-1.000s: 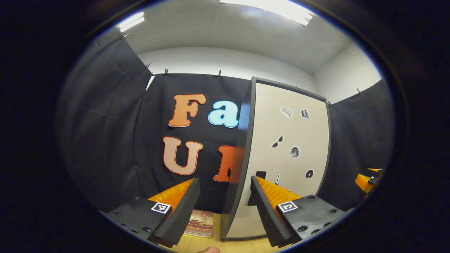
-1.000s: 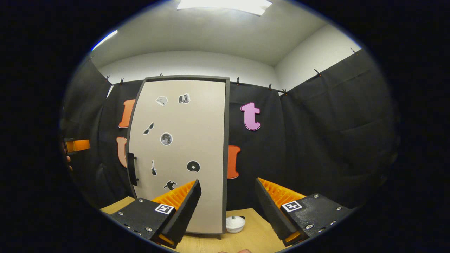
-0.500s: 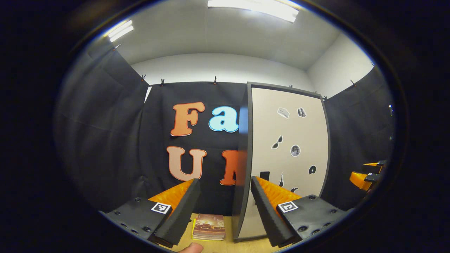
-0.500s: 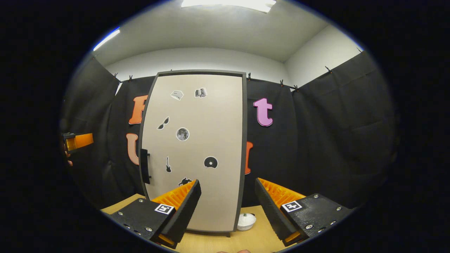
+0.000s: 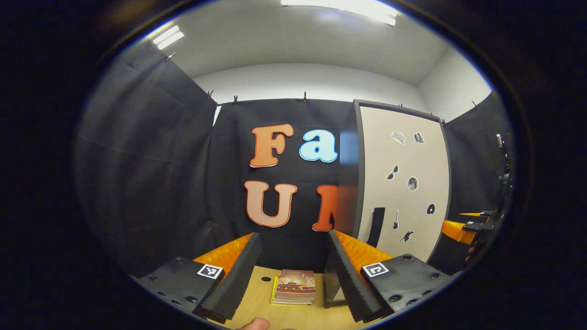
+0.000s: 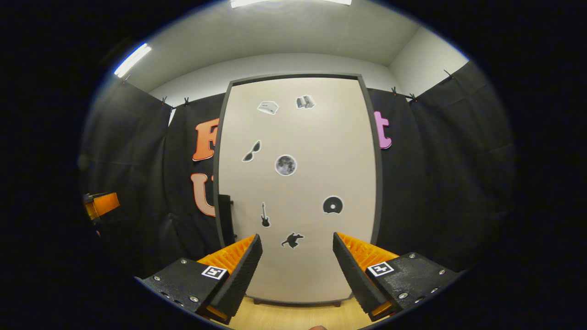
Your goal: Open the cabinet door with the right hand, grasp the bottle in the cabinet with the left hand and place it on the coaster, then close the cabinet door with the right hand.
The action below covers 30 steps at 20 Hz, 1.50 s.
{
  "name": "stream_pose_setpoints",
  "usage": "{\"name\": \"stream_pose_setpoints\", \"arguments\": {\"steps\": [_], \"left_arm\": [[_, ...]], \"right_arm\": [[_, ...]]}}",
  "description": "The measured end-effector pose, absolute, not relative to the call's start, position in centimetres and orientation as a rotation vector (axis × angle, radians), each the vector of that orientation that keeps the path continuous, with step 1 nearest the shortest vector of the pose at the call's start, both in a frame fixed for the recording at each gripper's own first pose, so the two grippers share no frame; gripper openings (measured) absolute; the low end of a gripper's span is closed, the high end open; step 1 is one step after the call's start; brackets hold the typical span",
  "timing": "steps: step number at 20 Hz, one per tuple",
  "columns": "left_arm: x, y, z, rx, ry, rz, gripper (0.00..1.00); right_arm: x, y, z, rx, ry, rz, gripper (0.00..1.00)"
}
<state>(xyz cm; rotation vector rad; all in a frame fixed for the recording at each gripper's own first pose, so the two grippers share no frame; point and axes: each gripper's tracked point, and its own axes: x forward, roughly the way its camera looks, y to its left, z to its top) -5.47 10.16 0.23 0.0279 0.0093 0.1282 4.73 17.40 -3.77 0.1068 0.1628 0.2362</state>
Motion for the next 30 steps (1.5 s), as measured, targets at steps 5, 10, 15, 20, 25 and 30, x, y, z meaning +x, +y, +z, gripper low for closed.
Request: {"name": "stream_pose_setpoints", "arguments": {"steps": [5, 10, 15, 20, 25, 30], "left_arm": [[-7.3, 14.7, -1.0, 0.069, 0.040, 0.182, 0.93], [-8.7, 19.9, -2.1, 0.101, 0.054, 0.271, 0.95], [-9.4, 24.7, -3.6, 0.116, 0.080, 0.350, 0.95], [-9.6, 25.8, -4.8, 0.098, 0.093, 0.357, 0.96], [-9.7, 26.1, -5.1, 0.090, 0.082, 0.365, 0.96], [-10.4, 26.1, -6.9, 0.057, 0.079, 0.380, 0.95]], "right_arm": [[7.2, 25.3, -5.7, 0.142, 0.235, 0.311, 0.95], [10.3, 30.5, -7.6, 0.062, 0.262, 0.329, 0.96], [13.7, 32.3, -9.6, 0.019, 0.296, 0.271, 0.87], [15.7, 32.9, -10.2, 0.020, 0.322, 0.236, 0.74], [16.4, 33.1, -10.7, 0.065, 0.355, 0.207, 0.46], [15.9, 33.1, -10.6, 0.106, 0.384, 0.269, 0.23]]}}
